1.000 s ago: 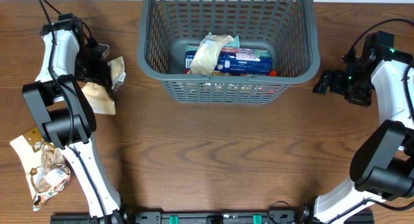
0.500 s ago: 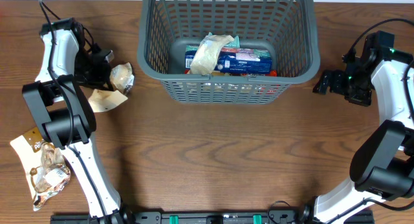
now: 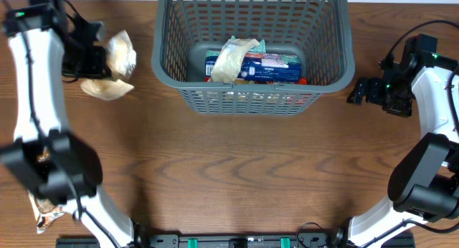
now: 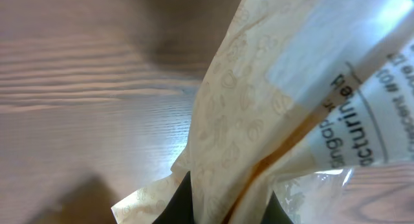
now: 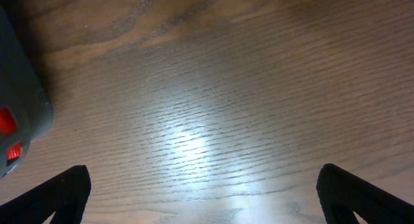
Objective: Pack container
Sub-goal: 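Carry the beige pouch with the left gripper and release it into the basket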
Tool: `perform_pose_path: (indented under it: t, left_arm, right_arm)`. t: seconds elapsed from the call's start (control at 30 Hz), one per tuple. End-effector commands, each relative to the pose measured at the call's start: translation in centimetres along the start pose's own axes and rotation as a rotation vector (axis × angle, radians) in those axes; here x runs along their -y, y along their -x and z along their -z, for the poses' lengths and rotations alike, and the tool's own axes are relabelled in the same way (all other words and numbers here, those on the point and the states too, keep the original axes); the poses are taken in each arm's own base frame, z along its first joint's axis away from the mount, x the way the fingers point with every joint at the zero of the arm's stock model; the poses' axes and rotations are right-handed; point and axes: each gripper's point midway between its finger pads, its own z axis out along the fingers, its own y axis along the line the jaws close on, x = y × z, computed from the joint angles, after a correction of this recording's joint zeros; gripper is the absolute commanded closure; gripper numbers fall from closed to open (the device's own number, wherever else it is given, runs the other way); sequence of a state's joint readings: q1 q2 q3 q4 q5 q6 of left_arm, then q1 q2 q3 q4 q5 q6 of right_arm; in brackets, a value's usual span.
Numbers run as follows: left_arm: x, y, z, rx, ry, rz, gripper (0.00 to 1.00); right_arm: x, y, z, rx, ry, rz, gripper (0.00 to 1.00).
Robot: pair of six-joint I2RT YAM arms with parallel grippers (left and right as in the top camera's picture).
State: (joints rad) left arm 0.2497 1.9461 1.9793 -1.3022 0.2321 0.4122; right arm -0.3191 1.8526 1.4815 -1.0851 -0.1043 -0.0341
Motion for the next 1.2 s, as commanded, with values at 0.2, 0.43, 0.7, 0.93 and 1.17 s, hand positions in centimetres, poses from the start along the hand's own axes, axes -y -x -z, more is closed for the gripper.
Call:
perform_pose_path:
  t: [0.2, 0.43, 0.7, 0.93, 1.17]
  left_arm:
    - [7.5, 2.4, 15.4, 0.476, 0.091, -0.215, 0.94]
    - [18.1, 5.0, 22.9, 0.823, 0.093, -0.633, 0.94]
    - [29.6, 8.0, 20.4, 0.937, 0.051, -1.092, 0.94]
    - [34.9, 11.3, 9.5, 0.818, 0.012, -1.299, 0.94]
    - [35.7, 10.8, -2.6, 0.578, -0.109, -1.305, 0.83]
  right_arm:
    - [-0.4, -0.2, -0.1, -0.005, 0.009, 0.020, 0.01]
    - [-0.4, -0.2, -0.1, -0.006, 0.009, 0.020, 0.01]
    - [-0.4, -0.2, -0.1, -0.007, 0.009, 0.020, 0.01]
    - [-0.5, -0.2, -0.1, -0.007, 0.009, 0.020, 0.01]
    - [-0.5, -0.3, -0.1, -0.010, 0.010, 0.019, 0.01]
